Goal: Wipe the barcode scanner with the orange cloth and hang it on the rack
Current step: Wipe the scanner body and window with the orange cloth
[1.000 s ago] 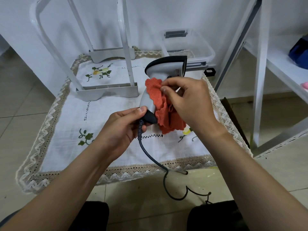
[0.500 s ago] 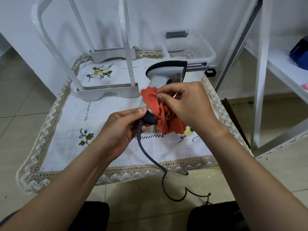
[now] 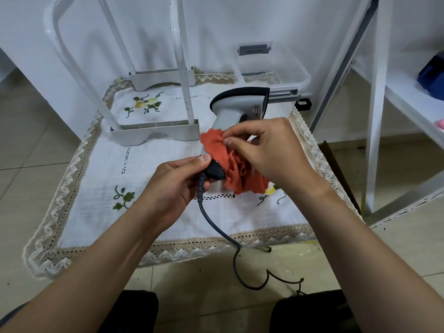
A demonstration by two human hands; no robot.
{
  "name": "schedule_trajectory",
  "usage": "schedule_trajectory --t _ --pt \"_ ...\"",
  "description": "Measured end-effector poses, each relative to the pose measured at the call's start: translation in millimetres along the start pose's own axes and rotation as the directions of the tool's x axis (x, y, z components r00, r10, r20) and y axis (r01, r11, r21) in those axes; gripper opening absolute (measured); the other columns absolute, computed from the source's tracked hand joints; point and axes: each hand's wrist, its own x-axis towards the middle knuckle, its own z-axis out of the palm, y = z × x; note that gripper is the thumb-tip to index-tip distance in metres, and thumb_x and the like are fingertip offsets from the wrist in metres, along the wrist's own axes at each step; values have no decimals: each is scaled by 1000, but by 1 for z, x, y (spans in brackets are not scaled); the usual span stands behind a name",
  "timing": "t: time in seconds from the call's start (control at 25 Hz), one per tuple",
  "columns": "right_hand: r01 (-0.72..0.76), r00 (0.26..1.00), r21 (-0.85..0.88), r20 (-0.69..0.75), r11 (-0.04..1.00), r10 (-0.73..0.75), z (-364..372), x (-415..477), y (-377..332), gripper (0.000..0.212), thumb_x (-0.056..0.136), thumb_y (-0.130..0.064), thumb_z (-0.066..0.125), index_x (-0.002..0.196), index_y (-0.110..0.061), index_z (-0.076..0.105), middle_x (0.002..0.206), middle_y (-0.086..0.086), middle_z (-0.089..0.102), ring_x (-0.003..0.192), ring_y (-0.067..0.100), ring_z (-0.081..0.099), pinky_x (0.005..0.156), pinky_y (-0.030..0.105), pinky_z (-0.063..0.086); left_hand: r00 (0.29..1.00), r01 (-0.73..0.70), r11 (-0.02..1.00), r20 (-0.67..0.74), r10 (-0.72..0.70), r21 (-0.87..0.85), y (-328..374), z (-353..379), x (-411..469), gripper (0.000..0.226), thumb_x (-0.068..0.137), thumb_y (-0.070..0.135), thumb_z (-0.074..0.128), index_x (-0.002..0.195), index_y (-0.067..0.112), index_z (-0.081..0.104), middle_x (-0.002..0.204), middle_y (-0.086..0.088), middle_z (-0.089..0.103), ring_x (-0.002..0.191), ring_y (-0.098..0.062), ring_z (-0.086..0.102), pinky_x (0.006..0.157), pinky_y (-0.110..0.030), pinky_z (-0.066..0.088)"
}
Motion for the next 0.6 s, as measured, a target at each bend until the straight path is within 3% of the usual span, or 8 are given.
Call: schedule_trajectory --t 0.12,0.24,0.4,0.52,0.6 --pt "-39 997 -5 -67 999 38 1 0 1 6 89 -20 80 93 -22 83 73 -19 69 60 -12 61 67 8 43 1000 7 1000 -3 -7 -3 -1 -1 0 21 75 26 72 77 6 81 82 -12 76 73 -19 66 55 -18 50" --pt "-45 999 -59 -28 997 44 2 0 3 6 88 -23 79 93 -24 82 80 -18 69 62 -13 58 67 6 37 998 24 999 -51 -26 -44 0 -1 1 20 74 24 74 79 7 80 84 -13 77 75 -21 70 54 -18 51" --pt "-176 970 99 -153 979 190 -2 3 1 9 93 -19 69 88 -26 70 86 -13 66 60 0 56 65 20 44 994 31 993 -103 -43 -116 3 -4 3 40 73 24 75 101 -4 74 107 -27 75 85 -25 74 55 -17 51" --pt "-326 923 333 -90 885 374 -4 3 -3 11 100 -13 54 94 -21 51 67 7 65 51 27 59 49 33 47 993 24 989 -112 -41 -144 4 -5 3 44 73 24 74 105 -5 72 117 -32 70 89 -26 71 55 -16 52" --pt "-346 918 380 -53 857 394 -5 3 -5 15 101 -8 51 95 -22 49 63 24 61 47 41 53 42 40 45 993 21 988 -113 -39 -151 5 -5 2 45 73 24 74 107 -5 72 118 -32 69 90 -27 71 56 -16 52"
